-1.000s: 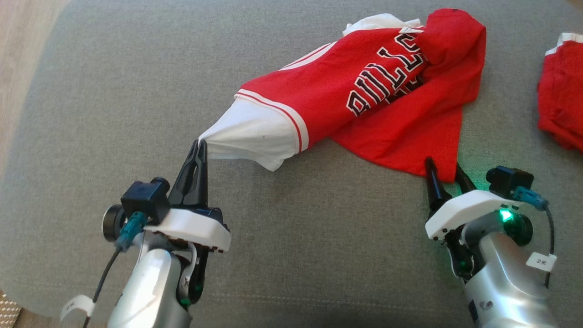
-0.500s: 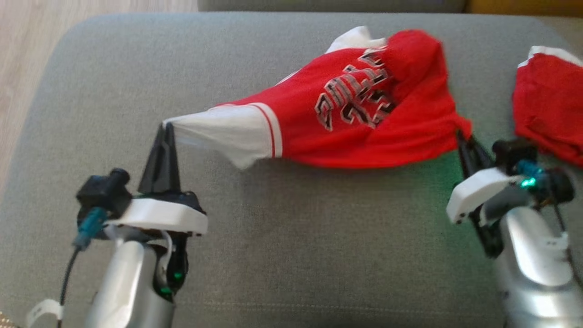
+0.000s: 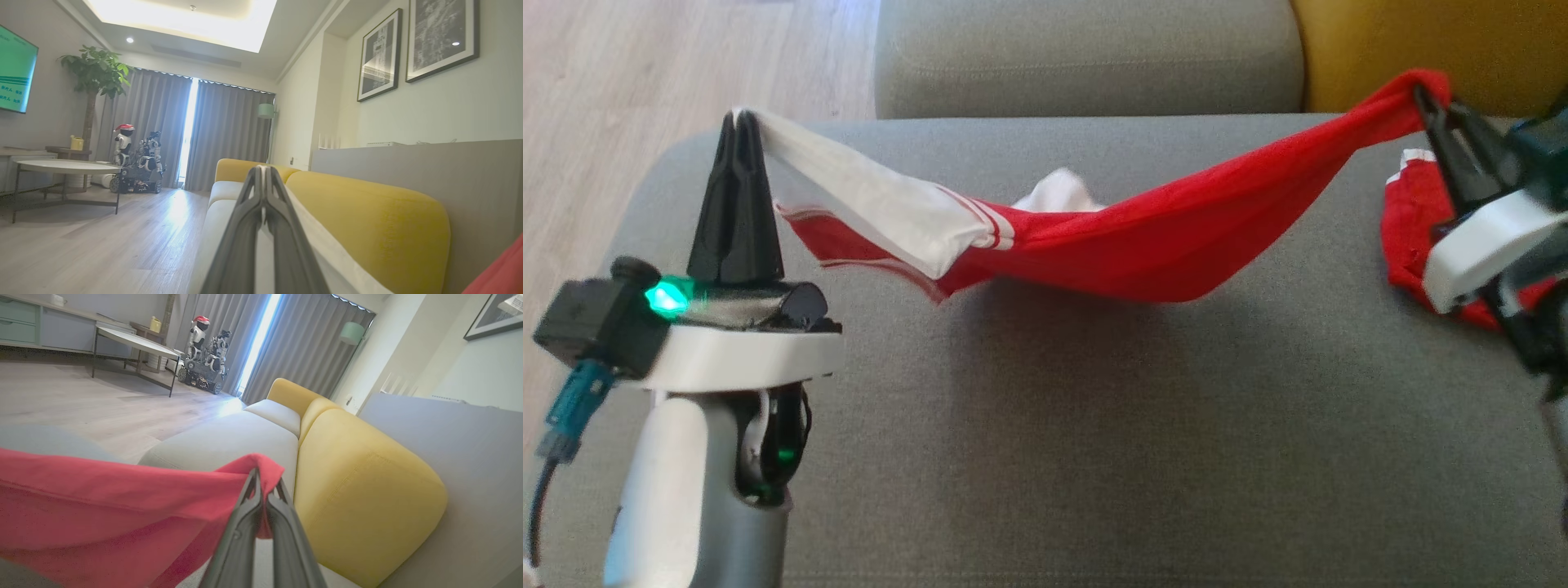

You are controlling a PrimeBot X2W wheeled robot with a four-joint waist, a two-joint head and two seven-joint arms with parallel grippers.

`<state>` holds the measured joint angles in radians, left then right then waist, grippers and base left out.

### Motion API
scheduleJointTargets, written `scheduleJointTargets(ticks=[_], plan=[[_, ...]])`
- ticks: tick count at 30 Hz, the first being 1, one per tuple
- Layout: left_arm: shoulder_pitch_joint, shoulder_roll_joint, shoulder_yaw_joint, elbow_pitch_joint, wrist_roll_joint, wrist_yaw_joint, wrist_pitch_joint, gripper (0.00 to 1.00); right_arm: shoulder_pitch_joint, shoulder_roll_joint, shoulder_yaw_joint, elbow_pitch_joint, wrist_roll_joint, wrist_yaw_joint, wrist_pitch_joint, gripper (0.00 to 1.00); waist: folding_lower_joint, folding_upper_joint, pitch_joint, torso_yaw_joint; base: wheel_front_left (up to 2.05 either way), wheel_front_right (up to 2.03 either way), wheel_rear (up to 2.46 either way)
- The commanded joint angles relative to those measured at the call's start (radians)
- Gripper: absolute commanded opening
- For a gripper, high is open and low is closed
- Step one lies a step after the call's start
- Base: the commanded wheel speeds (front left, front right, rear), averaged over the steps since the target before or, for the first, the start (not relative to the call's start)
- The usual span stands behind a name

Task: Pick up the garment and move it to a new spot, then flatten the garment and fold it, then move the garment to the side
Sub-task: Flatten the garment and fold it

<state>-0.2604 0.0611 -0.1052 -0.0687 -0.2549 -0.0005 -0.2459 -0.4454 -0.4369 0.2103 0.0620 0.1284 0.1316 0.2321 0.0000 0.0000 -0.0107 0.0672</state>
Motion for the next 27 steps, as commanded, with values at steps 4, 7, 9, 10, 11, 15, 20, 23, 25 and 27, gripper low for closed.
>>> scheduleJointTargets(ticks=[4, 7, 9, 10, 11, 15, 20, 23, 25, 27], plan=[[-0.061, 0.050, 0.020, -0.120, 0.020, -0.013, 0.055, 0.00, -0.042, -0.085, -0.007, -0.142, 0.064, -0.001, 0.100, 0.00, 0.0000, 0.0000, -0.018, -0.003, 0.00, 0.00, 0.00], [-0.065, 0.073, 0.019, -0.210, 0.021, -0.016, 0.112, 0.00, -0.035, -0.134, -0.039, -0.234, 0.099, -0.001, 0.200, 0.00, 0.0000, 0.0000, -0.021, -0.005, 0.00, 0.00, 0.00], [-0.090, 0.090, 0.020, -0.293, 0.007, -0.022, 0.178, 0.00, -0.024, -0.163, -0.070, -0.303, 0.135, -0.001, 0.301, 0.00, 0.0000, 0.0000, -0.011, -0.004, 0.00, 0.00, 0.00], [-0.107, 0.095, 0.020, -0.313, 0.000, -0.025, 0.202, 0.00, -0.024, -0.170, -0.072, -0.318, 0.152, -0.001, 0.333, 0.00, 0.0000, 0.0000, 0.000, -0.003, 0.00, 0.00, 0.00], [-0.131, 0.100, 0.022, -0.329, -0.009, -0.029, 0.225, 0.00, -0.028, -0.179, -0.070, -0.329, 0.166, -0.001, 0.361, 0.00, 0.0000, 0.0000, 0.016, -0.001, 0.00, 0.00, 0.00], [-0.287, 0.118, 0.028, -0.307, -0.050, -0.050, 0.299, 0.00, -0.118, -0.181, -0.045, -0.316, 0.234, -0.001, 0.426, 0.00, 0.0000, 0.0000, 0.120, 0.006, 0.00, 0.00, 0.00], [-0.588, 0.152, 0.050, -0.077, -0.112, -0.080, 0.362, 0.00, -0.411, -0.133, 0.040, -0.158, 0.272, -0.001, 0.427, 0.00, 0.0000, 0.0000, 0.310, 0.007, 0.00, 0.00, 0.00], [-0.806, 0.187, 0.046, 0.098, -0.097, -0.097, 0.338, 0.00, -0.649, -0.062, 0.064, 0.015, 0.254, -0.001, 0.370, 0.00, 0.0000, 0.0000, 0.420, 0.012, 0.00, 0.00, 0.00], [-0.967, 0.192, 0.072, 0.223, -0.089, -0.089, 0.270, 0.00, -0.809, -0.016, 0.064, 0.137, 0.196, -0.001, 0.284, 0.00, 0.0000, 0.0000, 0.474, 0.019, 0.00, 0.00, 0.00], [-1.110, 0.197, 0.094, 0.336, -0.070, -0.071, 0.178, 0.00, -0.947, 0.023, 0.055, 0.256, 0.116, -0.001, 0.168, 0.00, 0.0000, 0.0000, 0.509, 0.027, 0.00, 0.00, 0.00]])
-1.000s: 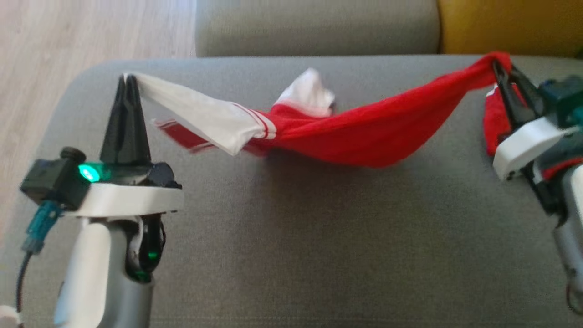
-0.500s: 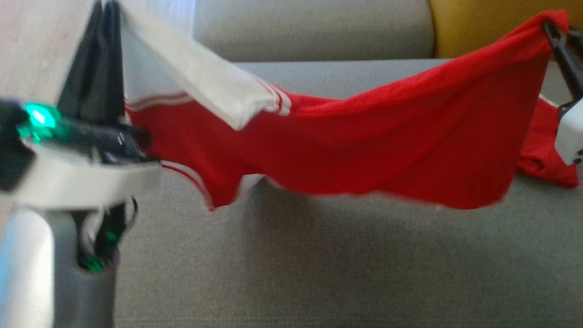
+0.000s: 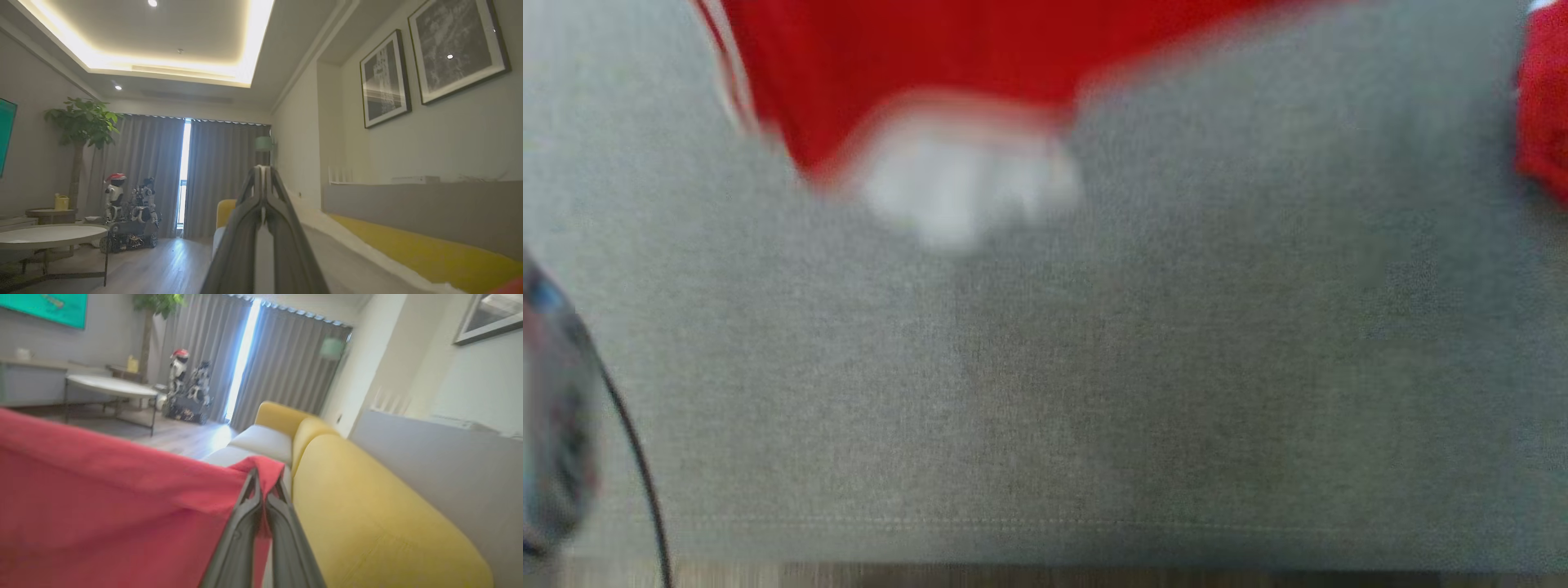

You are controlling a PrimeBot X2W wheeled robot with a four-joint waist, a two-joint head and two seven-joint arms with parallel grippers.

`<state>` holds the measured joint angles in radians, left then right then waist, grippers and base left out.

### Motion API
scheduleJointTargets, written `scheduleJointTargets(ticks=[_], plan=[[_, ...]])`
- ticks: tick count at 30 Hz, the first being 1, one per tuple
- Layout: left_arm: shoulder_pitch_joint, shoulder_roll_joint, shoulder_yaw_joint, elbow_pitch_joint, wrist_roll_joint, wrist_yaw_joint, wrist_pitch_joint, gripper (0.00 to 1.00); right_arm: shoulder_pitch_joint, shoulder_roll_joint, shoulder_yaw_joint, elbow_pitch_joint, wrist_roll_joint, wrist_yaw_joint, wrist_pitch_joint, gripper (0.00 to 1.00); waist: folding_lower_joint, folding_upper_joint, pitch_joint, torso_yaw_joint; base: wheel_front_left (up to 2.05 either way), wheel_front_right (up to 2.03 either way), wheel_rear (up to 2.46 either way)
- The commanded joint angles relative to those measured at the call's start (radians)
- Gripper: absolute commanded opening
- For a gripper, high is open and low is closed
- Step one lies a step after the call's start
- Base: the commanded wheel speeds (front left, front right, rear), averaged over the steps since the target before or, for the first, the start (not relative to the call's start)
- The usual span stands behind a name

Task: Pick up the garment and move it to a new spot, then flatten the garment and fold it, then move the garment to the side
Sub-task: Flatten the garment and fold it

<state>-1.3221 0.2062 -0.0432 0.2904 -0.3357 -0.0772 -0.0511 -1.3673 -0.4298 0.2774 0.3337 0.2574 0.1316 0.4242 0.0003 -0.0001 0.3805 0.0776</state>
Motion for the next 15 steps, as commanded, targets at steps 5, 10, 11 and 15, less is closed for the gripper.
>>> scheduleJointTargets(ticks=[5, 10, 11, 15], plan=[[-0.235, 0.037, 0.047, 0.190, 0.025, 0.012, -0.179, 0.00, -0.178, 0.128, -0.089, 0.245, -0.125, -0.001, -0.306, 0.00, -0.0003, 0.0001, 0.118, 0.039, 0.00, 0.00, 0.00], [-0.245, 0.024, 0.011, 0.284, 0.032, -0.025, -0.206, 0.00, -0.176, 0.181, -0.151, 0.438, -0.124, -0.001, -0.437, 0.00, -0.0003, 0.0001, 0.117, 0.058, 0.00, 0.00, 0.00], [-0.225, 0.019, 0.005, 0.292, 0.028, -0.031, -0.208, 0.00, -0.164, 0.188, -0.159, 0.469, -0.115, -0.001, -0.454, 0.00, -0.0003, 0.0001, 0.116, 0.062, 0.00, 0.00, 0.00], [-0.087, -0.004, -0.025, 0.274, 0.022, -0.045, -0.210, 0.00, -0.069, 0.196, -0.159, 0.564, -0.075, -0.001, -0.514, 0.00, -0.0003, 0.0001, 0.098, 0.081, 0.00, 0.00, 0.00]])
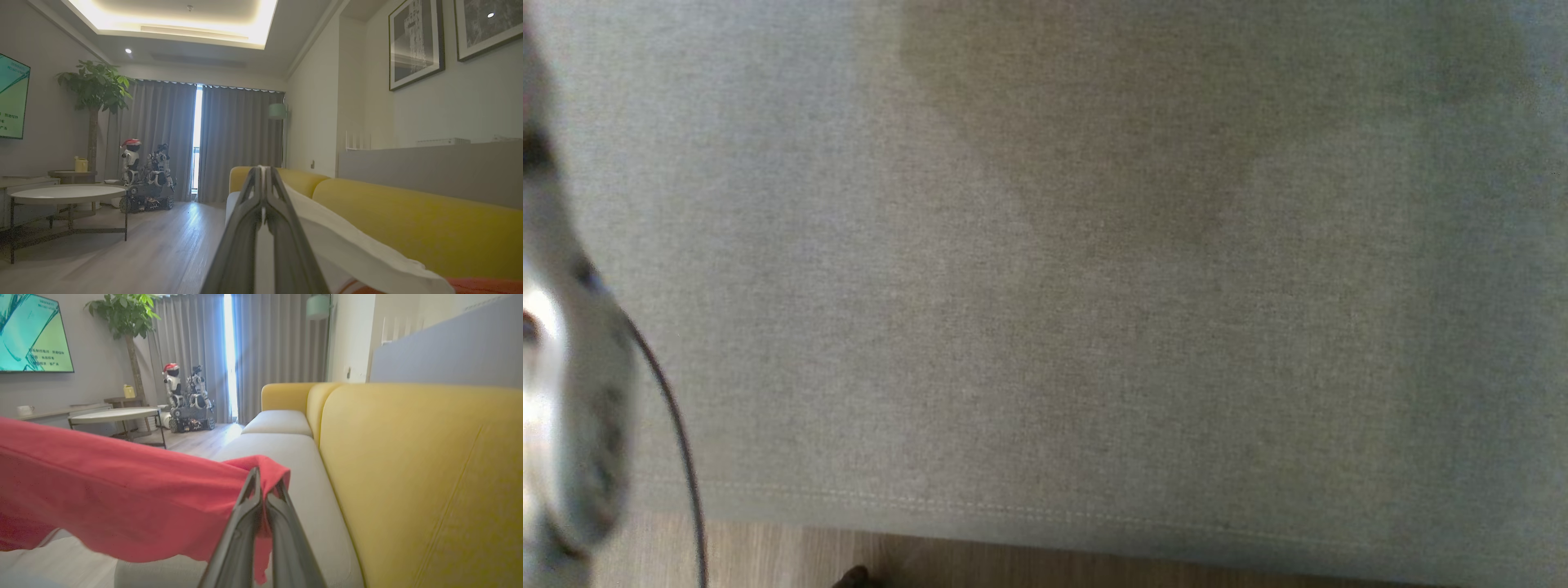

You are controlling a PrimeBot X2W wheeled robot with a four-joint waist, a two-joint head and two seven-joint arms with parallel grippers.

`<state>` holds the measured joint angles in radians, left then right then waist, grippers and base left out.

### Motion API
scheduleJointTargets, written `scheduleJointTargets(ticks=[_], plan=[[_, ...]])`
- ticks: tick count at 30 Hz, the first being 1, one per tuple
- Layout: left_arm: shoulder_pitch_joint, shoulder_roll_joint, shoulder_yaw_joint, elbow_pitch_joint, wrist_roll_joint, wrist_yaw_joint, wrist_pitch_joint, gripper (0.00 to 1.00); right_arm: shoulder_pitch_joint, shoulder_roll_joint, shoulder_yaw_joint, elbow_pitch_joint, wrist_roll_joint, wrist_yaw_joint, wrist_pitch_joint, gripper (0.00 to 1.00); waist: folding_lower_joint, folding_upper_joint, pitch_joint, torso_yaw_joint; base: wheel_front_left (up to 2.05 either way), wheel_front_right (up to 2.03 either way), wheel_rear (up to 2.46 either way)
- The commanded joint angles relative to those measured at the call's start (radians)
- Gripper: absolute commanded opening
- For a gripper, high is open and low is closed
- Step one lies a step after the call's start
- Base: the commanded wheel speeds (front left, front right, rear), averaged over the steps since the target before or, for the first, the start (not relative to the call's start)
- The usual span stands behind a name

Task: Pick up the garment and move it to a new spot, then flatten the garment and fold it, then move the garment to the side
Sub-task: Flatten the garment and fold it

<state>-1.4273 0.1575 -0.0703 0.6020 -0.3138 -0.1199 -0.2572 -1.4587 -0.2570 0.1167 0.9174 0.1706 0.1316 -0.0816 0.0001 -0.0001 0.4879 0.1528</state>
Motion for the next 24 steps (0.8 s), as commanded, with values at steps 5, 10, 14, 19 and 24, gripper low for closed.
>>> scheduleJointTargets(ticks=[5, 10, 14, 19, 24], plan=[[0.222, 0.041, -0.050, -0.078, 0.014, -0.008, -0.004, 0.00, 0.168, 0.043, 0.029, 0.056, 0.084, -0.001, -0.020, 0.00, -0.0001, 0.0001, -0.044, 0.014, 0.00, 0.00, 0.00], [0.499, 0.047, -0.113, -0.131, 0.022, -0.010, -0.004, 0.00, 0.342, 0.064, 0.092, 0.109, 0.209, -0.001, 0.071, 0.00, -0.0001, 0.0001, -0.097, 0.019, 0.00, 0.00, 0.00], [0.673, 0.078, -0.149, -0.147, 0.021, -0.010, -0.004, 0.00, 0.452, 0.034, 0.140, 0.129, 0.253, -0.001, 0.110, 0.00, -0.0001, 0.0001, -0.142, 0.012, 0.00, 0.00, 0.00], [0.826, 0.114, -0.189, -0.136, 0.010, -0.011, -0.004, 0.00, 0.550, 0.011, 0.189, 0.142, 0.290, -0.001, 0.130, 0.00, -0.0001, 0.0001, -0.211, 0.009, 0.00, 0.00, 0.00], [0.914, 0.151, -0.247, -0.109, -0.019, -0.011, -0.004, 0.00, 0.620, -0.025, 0.261, 0.131, 0.314, -0.001, 0.155, 0.00, -0.0001, 0.0001, -0.269, 0.021, 0.00, 0.00, 0.00]])
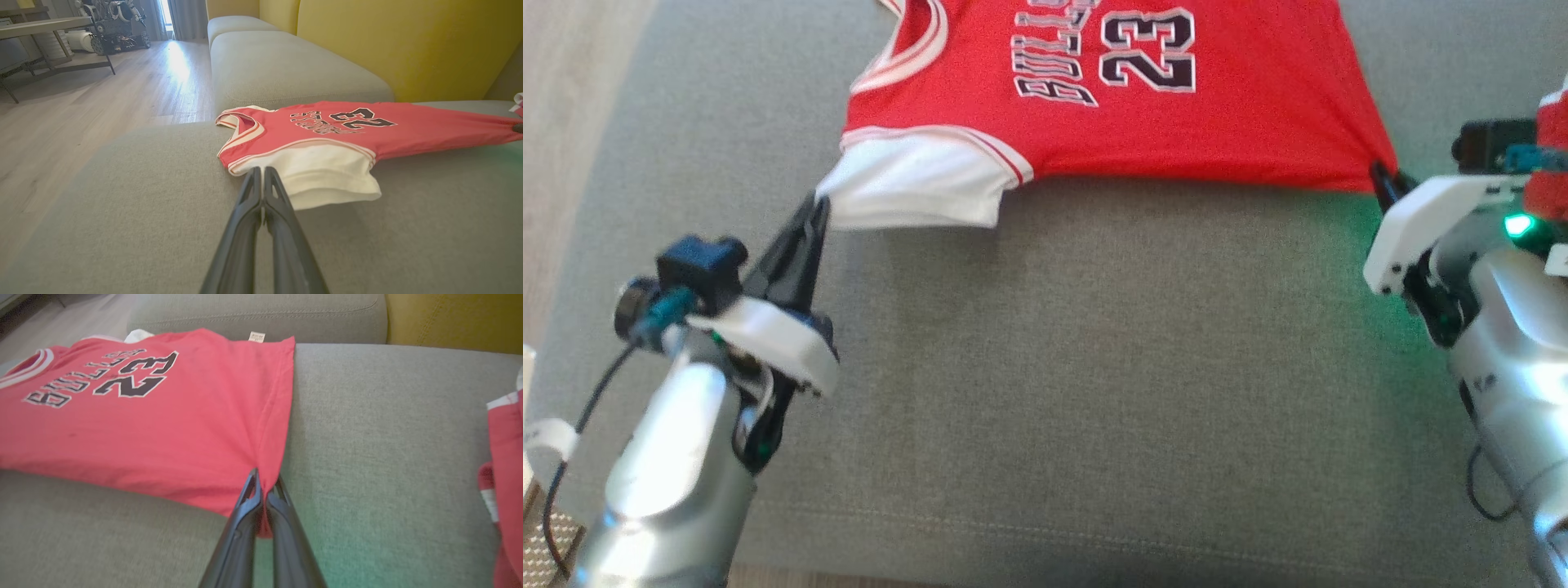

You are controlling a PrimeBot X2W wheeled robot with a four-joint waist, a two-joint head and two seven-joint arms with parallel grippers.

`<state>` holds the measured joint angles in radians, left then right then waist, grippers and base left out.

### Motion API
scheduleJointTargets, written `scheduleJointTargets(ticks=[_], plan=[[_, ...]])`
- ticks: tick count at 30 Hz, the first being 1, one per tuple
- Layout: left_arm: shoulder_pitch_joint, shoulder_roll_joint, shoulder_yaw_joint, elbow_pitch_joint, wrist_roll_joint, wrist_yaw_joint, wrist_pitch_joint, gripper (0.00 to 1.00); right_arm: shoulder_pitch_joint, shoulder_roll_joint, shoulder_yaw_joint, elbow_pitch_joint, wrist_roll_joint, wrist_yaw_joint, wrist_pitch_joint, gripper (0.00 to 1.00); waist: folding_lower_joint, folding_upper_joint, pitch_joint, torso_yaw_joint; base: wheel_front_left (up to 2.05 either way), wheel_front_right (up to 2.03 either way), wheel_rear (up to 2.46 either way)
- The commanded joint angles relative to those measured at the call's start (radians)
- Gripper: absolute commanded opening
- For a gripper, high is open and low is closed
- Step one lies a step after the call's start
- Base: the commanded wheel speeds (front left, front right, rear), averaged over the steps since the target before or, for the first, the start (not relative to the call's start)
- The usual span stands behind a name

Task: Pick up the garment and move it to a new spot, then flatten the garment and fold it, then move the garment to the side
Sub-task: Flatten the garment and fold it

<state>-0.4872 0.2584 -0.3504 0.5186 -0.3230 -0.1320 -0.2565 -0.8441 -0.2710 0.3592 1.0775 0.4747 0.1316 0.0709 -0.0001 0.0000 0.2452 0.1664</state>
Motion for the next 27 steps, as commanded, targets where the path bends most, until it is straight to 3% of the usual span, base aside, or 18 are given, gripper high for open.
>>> scheduleJointTargets(ticks=[1, 12, 21, 27], plan=[[-0.012, 0.058, 0.017, -0.019, -0.016, 0.001, -0.005, 0.00, 0.018, -0.019, 0.036, -0.033, 0.016, -0.001, 0.011, 0.00, 0.0001, 0.0000, -0.038, 0.011, 0.00, 0.00, 0.00], [0.094, 0.218, -0.222, -0.052, -0.155, 0.001, 0.078, 0.00, 0.154, -0.138, 0.240, -0.141, 0.128, -0.001, 0.176, 0.00, 0.0001, 0.0000, -0.152, 0.030, 0.00, 0.00, 0.00], [0.179, 0.346, -0.311, -0.170, -0.272, 0.001, 0.176, 0.00, 0.296, -0.311, 0.410, -0.372, 0.345, -0.001, 0.400, 0.00, 0.0001, 0.0000, -0.220, 0.029, 0.00, 0.00, 0.00], [0.233, 0.425, -0.349, -0.268, -0.340, 0.001, 0.245, 0.00, 0.358, -0.403, 0.453, -0.483, 0.447, -0.001, 0.501, 0.00, 0.0001, 0.0000, -0.240, 0.022, 0.00, 0.00, 0.00]])
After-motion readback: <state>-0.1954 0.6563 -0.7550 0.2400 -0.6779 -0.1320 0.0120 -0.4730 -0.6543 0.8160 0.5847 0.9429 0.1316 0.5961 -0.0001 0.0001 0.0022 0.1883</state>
